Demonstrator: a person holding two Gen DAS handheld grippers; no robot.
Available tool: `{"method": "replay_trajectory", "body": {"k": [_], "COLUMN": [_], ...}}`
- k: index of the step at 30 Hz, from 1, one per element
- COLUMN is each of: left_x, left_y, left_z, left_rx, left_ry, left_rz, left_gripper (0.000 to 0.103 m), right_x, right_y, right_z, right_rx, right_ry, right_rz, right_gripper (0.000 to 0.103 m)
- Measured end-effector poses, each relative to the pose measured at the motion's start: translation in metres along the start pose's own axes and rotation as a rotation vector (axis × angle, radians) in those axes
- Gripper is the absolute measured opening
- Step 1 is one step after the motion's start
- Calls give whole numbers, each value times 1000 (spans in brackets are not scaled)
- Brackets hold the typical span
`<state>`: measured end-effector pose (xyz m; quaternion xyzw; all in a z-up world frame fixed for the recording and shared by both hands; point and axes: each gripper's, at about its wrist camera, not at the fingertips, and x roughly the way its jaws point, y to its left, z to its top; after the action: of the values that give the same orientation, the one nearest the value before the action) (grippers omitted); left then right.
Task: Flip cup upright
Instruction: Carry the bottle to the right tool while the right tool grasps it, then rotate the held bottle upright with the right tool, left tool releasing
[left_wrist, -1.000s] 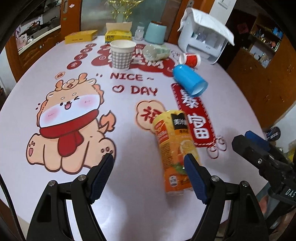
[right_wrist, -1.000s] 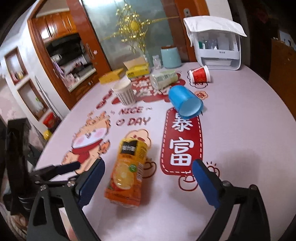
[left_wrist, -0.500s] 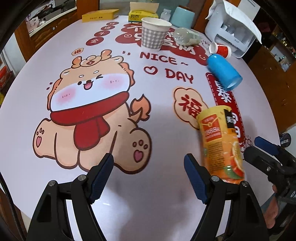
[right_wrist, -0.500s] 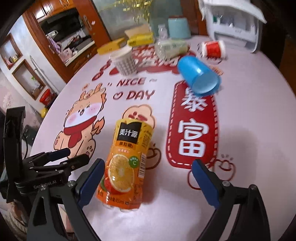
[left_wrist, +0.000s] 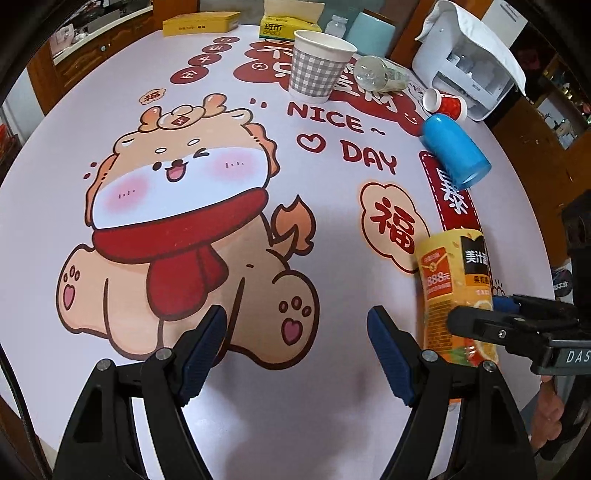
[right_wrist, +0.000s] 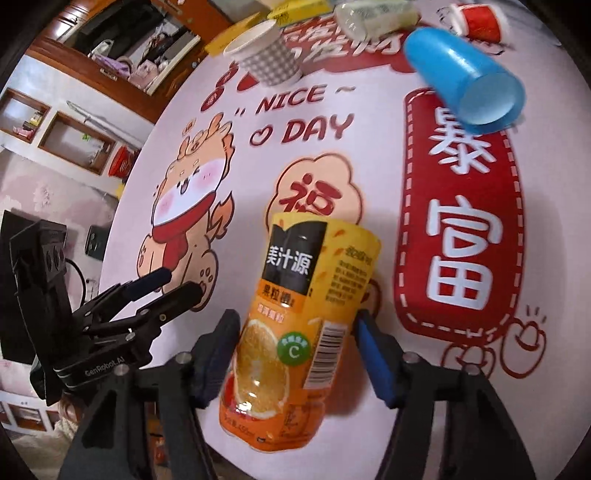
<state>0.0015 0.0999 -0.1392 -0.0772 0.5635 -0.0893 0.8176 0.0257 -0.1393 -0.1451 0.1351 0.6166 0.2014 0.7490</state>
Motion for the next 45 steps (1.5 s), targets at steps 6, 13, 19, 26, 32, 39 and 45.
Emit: {"method": "replay_trajectory", "body": {"k": [6,13,19,26,32,39,45], "left_x": [2,1,0,2,3,2,2], "left_y": [-2,-6,-7,-11,-14,-16,-15], "left_z": [0,1,3,2,2,2,1], "left_rx": [11,34,33,39,36,42,40], "left_ry": [5,-5,-13,-18,-24,-35,-38], "left_rz": [-34,-36,-31,-22,-15,-8,-11], "left_gripper": [77,77,77,77,77,77,77], "right_x": [4,2,-12,-31,-31,-19,-20], "right_y": [9,12,15,23,29,42,44], "right_z": [4,4,1,-6,-11,-18,-29], "right_rx": [-43,-53,-97,-184,-267,-374,-381], "right_ry": [54,44,-68,-342,-569,-649,-642], "right_rz": [-28,-43,-114,-262,-386,-484,-495], "right_gripper": [60,57,57,56,56,56,57]}}
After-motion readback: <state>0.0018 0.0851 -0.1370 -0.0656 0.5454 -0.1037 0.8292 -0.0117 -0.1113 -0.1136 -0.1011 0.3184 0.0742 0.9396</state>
